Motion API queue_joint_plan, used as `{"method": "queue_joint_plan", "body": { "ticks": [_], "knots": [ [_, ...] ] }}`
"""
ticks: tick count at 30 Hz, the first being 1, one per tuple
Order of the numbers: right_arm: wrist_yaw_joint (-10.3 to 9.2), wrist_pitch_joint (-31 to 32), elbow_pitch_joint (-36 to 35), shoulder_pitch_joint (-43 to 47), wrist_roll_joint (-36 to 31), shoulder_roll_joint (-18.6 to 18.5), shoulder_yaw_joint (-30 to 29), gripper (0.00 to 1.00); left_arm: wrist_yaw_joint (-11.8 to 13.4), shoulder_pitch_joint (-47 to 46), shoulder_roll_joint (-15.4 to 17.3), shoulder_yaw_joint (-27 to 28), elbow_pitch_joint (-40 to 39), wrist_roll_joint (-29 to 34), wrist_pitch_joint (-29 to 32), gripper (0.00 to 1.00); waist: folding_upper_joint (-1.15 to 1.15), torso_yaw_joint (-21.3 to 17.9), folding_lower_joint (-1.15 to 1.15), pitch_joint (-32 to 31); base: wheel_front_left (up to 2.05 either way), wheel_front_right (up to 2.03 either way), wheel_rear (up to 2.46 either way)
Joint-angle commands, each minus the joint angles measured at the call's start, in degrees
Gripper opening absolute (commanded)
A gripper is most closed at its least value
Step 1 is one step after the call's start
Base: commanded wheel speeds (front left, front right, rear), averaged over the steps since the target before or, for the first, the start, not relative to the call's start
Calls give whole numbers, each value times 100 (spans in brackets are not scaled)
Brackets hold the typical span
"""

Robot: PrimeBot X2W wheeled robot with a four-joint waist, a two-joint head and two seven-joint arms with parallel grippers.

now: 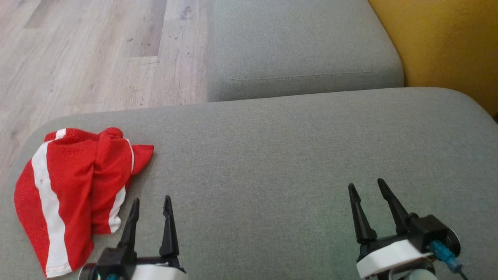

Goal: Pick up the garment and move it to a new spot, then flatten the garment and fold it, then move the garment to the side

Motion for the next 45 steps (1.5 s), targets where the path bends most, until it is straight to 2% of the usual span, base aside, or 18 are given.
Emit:
{"method": "queue_joint_plan", "body": {
  "ticks": [1,7,30,39,45],
  "knots": [
    [42,-100,-154,-130,-214,-52,107,100,33,-142,37,95,-211,186,-111,100,0,-2,0,-15,0,0,0],
    [44,-192,-93,-131,-553,-54,124,100,73,-107,39,55,-221,498,-203,100,0,-25,0,-53,0,0,0],
    [44,-192,-70,-144,-497,-54,31,100,-6,-140,39,79,-131,412,-203,100,0,50,0,-10,0,0,0],
    [44,-192,-97,-136,-458,-54,71,100,11,-182,39,116,-146,430,-203,100,0,316,0,73,0,0,0],
    [44,-192,-136,-97,-410,-54,76,100,-25,-220,39,125,-126,509,-203,100,0,790,0,117,0,0,0]
  ]
}}
